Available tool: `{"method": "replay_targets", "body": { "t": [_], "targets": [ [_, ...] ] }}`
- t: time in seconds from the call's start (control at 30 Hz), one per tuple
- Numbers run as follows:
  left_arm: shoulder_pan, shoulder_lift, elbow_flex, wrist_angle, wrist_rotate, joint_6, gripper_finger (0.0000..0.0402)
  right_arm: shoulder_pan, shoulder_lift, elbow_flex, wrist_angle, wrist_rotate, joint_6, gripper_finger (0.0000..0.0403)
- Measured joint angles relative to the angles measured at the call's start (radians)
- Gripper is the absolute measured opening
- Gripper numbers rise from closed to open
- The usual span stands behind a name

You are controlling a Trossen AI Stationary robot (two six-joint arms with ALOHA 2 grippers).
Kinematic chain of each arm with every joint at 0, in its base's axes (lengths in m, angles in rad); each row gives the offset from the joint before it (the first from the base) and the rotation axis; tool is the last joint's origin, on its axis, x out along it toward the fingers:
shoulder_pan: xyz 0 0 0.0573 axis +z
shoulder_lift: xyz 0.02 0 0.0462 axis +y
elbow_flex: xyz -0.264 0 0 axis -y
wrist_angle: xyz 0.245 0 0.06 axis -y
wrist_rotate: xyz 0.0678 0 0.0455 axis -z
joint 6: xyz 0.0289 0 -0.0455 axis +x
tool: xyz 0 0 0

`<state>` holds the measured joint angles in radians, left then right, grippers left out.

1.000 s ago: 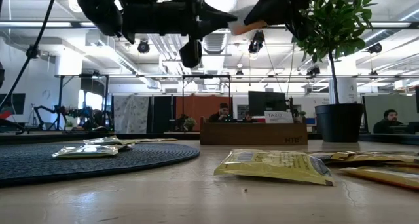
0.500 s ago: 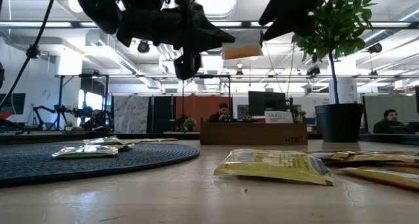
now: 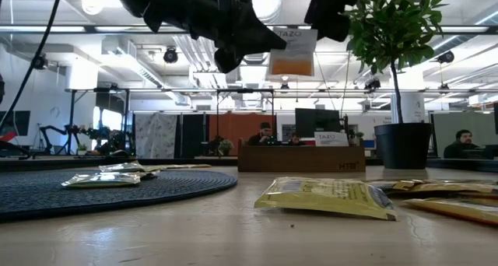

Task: Pick & Place Tea
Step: Put the top white tea bag into the right section of the wooden organizer

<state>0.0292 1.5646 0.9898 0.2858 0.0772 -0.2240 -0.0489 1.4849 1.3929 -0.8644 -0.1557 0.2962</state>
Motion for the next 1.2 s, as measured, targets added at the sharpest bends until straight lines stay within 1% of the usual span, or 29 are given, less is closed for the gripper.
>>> {"method": "replay_targets", "body": {
  "t": [0.23,0.37,0.5,0.7,0.73,0.8,0.87,0.97,1.1,1.2],
  "targets": [
    [0.0,0.0,0.005,-0.015,0.001,0.039,0.0,0.0,0.101,0.107,-0.063,-0.003,-0.077,0.0184],
    [-0.002,0.0,0.005,-0.015,0.003,0.039,0.0,0.0,0.144,0.148,-0.107,-0.002,-0.123,0.0164],
    [-0.001,0.0,0.005,-0.016,0.003,0.053,0.0,0.0,0.173,0.171,-0.124,-0.002,-0.157,0.0119],
    [-0.002,0.0,0.005,-0.017,0.003,0.064,0.0,-0.014,0.179,0.19,-0.127,0.001,-0.176,0.0028],
    [-0.002,0.0,0.005,-0.017,0.0,0.064,0.0,-0.017,0.179,0.19,-0.127,0.001,-0.179,0.0018],
    [-0.003,0.0,0.005,-0.017,-0.019,0.062,0.0002,-0.023,0.179,0.19,-0.129,0.001,-0.184,0.0012],
    [-0.005,0.0,0.005,-0.017,-0.06,0.062,0.0015,-0.027,0.179,0.19,-0.145,0.002,-0.189,0.001],
    [-0.008,0.0,0.005,-0.017,-0.117,0.062,0.0053,-0.029,0.179,0.19,-0.163,0.008,-0.206,0.0009],
    [-0.016,0.0,0.005,-0.018,-0.196,0.062,0.0111,-0.032,0.179,0.19,-0.215,0.067,-0.249,0.0009],
    [-0.032,-0.003,0.005,-0.032,-0.249,0.061,0.0143,-0.051,0.179,0.19,-0.268,0.108,-0.276,0.0009]
  ]
}}
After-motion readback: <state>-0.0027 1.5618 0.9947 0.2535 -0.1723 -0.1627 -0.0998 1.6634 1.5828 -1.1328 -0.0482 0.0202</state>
